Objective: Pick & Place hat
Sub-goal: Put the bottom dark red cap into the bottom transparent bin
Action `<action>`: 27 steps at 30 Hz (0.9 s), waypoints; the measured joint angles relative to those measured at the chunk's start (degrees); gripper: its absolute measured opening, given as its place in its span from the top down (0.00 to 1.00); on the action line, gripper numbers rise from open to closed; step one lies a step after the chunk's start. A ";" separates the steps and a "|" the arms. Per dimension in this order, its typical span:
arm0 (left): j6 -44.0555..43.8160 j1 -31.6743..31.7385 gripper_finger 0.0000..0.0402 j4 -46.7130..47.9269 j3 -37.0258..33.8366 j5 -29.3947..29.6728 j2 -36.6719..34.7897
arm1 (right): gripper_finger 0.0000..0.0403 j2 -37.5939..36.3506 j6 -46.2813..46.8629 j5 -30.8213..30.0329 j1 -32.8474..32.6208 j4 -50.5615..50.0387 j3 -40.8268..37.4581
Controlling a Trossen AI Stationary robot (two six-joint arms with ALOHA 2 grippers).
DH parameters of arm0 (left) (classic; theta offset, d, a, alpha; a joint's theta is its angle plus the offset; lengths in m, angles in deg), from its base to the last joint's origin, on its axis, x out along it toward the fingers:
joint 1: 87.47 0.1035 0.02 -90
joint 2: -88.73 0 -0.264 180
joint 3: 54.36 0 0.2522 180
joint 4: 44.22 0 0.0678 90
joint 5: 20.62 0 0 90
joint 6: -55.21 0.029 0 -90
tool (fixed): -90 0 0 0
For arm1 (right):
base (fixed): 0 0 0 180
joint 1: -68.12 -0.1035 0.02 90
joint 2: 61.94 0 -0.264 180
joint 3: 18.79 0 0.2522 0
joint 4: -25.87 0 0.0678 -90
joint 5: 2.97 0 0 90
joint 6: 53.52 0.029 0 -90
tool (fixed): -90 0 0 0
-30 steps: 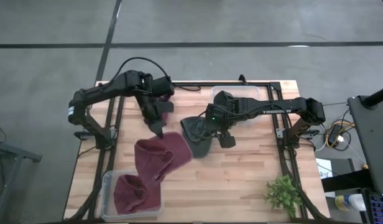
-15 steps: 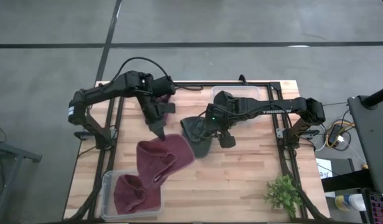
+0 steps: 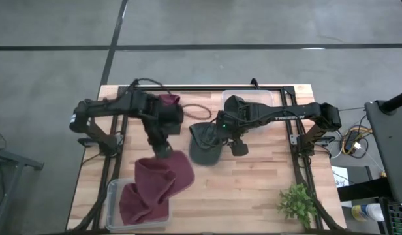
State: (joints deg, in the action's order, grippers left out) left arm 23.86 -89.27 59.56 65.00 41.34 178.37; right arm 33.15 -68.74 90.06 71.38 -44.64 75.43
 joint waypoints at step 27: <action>-13.79 -20.53 0.98 -0.19 -17.61 8.53 0.07 | 0.43 0.00 0.19 0.00 0.00 0.76 -0.17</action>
State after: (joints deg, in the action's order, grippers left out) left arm 10.07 -109.80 59.37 47.38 49.86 178.44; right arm 33.15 -68.55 90.06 71.38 -43.88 75.26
